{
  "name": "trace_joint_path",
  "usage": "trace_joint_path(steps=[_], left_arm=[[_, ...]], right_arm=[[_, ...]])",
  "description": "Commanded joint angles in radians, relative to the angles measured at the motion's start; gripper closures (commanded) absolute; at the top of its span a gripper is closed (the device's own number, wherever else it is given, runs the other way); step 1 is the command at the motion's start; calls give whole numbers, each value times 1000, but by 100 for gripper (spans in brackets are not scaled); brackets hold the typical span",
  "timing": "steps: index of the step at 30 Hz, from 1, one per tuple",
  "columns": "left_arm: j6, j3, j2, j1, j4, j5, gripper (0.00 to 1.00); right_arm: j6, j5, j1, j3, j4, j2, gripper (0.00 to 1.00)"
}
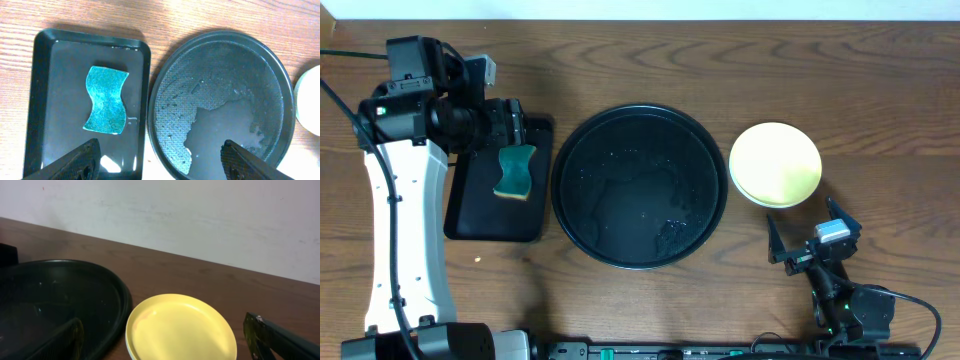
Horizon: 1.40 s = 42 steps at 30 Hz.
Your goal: Clean dirty plates on tray and stack at the side
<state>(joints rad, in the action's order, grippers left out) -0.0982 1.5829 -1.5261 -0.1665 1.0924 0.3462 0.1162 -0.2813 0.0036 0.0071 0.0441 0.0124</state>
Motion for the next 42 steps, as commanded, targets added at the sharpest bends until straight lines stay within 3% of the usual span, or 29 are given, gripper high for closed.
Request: trace_joint_path(steps=[1, 10, 16, 23, 27, 37, 42], left_arm=[[5, 10, -4, 0, 7, 6, 23], [-43, -29, -4, 6, -26, 6, 22], [-162, -170, 78, 61, -269, 28, 23], [-190, -548, 367, 126, -676, 27, 23], [-193, -779, 577, 127, -827, 27, 23], [-341, -1233, 1139, 127, -944, 21, 22], [-343, -1376, 1286, 127, -1040, -39, 23]], right_arm=[[-14, -8, -2, -2, 5, -7, 1], [-14, -8, -2, -2, 5, -7, 1], [-14, -8, -2, -2, 5, -7, 1], [-14, -8, -2, -2, 5, -7, 1], [-14, -8, -2, -2, 5, -7, 1], [-14, -8, -2, -2, 5, -7, 1], [-14, -8, -2, -2, 5, -7, 1]])
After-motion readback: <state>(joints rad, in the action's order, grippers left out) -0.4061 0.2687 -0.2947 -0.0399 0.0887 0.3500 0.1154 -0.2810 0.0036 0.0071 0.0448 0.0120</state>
